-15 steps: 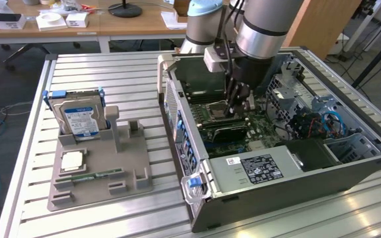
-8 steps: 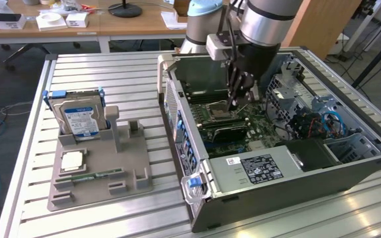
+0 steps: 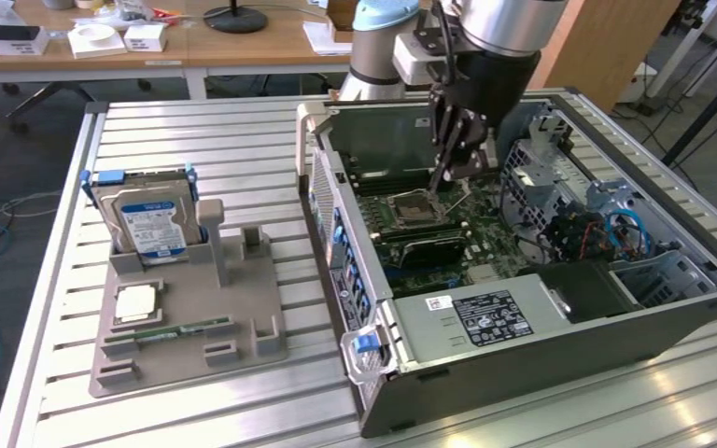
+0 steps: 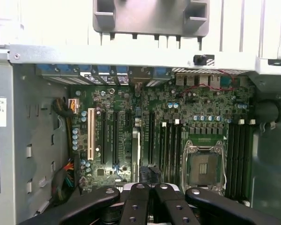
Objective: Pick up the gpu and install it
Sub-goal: 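Press down on the gpu until it lock into place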
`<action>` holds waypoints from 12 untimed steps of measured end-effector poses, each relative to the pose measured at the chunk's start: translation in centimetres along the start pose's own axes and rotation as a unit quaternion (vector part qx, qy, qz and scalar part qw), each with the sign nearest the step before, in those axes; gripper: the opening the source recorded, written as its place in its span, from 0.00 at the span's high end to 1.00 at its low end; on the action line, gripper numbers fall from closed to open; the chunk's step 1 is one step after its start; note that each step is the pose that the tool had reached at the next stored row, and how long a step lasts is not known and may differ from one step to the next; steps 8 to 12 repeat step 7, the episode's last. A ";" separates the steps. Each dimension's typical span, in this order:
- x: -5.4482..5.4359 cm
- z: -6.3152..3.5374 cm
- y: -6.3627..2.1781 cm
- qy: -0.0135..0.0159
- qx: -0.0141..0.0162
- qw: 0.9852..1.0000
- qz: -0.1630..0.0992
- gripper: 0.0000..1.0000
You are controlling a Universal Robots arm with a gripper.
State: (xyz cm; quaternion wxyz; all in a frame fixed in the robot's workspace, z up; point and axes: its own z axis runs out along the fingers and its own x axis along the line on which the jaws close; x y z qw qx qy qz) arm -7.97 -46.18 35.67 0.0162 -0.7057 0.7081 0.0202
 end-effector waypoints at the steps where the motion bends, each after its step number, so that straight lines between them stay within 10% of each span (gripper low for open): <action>1: 0.0 -0.16 0.00 0.000 0.000 1.000 0.000 0.90; 12: 0.0 -0.17 0.00 0.000 0.000 1.000 0.000 0.90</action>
